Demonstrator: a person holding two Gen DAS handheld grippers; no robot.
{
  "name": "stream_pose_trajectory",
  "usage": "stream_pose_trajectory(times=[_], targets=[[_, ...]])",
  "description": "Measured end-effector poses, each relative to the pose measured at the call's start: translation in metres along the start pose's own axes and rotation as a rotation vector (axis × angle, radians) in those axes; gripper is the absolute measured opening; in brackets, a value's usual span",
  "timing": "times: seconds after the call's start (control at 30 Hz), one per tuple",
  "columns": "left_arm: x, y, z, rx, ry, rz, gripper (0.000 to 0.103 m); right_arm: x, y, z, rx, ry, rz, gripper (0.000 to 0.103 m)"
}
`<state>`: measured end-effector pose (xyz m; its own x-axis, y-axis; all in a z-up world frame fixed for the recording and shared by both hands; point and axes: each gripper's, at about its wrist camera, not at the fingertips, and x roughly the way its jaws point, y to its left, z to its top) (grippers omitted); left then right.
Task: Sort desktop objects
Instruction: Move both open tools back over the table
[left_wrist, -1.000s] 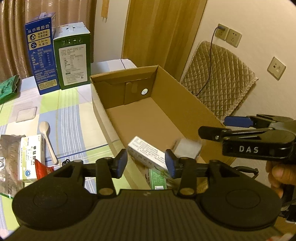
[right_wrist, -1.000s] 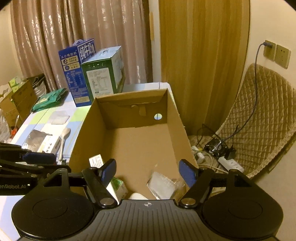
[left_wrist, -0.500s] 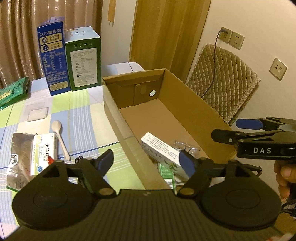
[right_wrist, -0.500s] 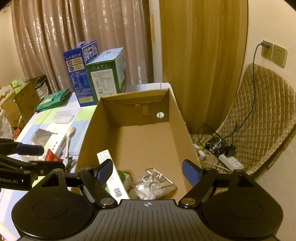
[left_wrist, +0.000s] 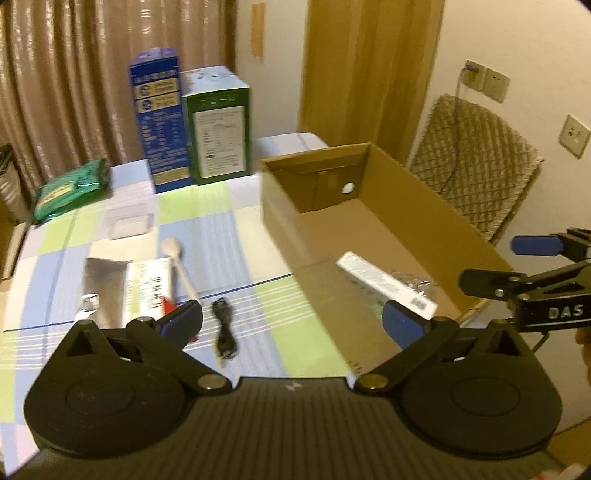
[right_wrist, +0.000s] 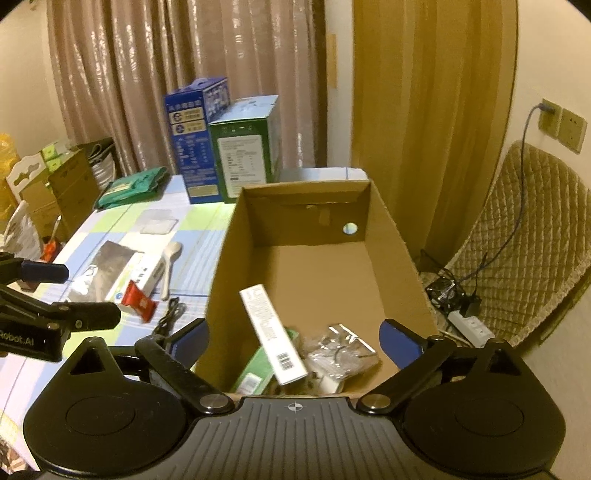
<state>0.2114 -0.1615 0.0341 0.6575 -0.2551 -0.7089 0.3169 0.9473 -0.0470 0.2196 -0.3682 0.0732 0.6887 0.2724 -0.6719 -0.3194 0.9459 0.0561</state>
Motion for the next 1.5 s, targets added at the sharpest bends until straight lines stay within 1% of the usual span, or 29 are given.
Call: stream_pose_trajectory(times=[0.13,0.33,0.53,0.67,0.8,0.93,1.1,1.2,1.37,1.5], targets=[[-0.015,0.012,-0.007,0.004,-0.019,0.042,0.102,-0.004,0.014,0.000,-0.020,-0.002,0.014,0.099],[-0.037,0.035,-0.015,-0.007,-0.031,0.059,0.102,-0.011,0.032,-0.001,-0.042,-0.010,0.033,0.101],[-0.060,0.070,-0.022,-0.038,-0.066,0.118,0.102,-0.016,0.047,0.000,-0.055,-0.018,0.052,0.101],[-0.073,0.092,-0.028,-0.067,-0.080,0.148,0.102,-0.017,0.058,-0.001,-0.064,-0.019,0.070,0.101],[-0.080,0.112,-0.037,-0.073,-0.085,0.178,0.102,-0.019,0.072,-0.001,-0.079,-0.021,0.090,0.101],[-0.081,0.126,-0.050,-0.048,-0.064,0.211,0.102,-0.016,0.085,-0.002,-0.086,-0.021,0.113,0.101],[-0.076,0.143,-0.064,-0.073,-0.025,0.216,0.102,-0.010,0.103,-0.005,-0.093,-0.023,0.144,0.101],[-0.072,0.150,-0.069,-0.090,-0.006,0.207,0.102,-0.004,0.114,-0.007,-0.105,-0.015,0.162,0.101],[-0.064,0.160,-0.075,-0.100,-0.003,0.212,0.102,0.009,0.133,-0.012,-0.123,0.000,0.190,0.101],[-0.056,0.168,-0.078,-0.125,-0.008,0.187,0.102,0.024,0.146,-0.017,-0.139,0.025,0.203,0.101]])
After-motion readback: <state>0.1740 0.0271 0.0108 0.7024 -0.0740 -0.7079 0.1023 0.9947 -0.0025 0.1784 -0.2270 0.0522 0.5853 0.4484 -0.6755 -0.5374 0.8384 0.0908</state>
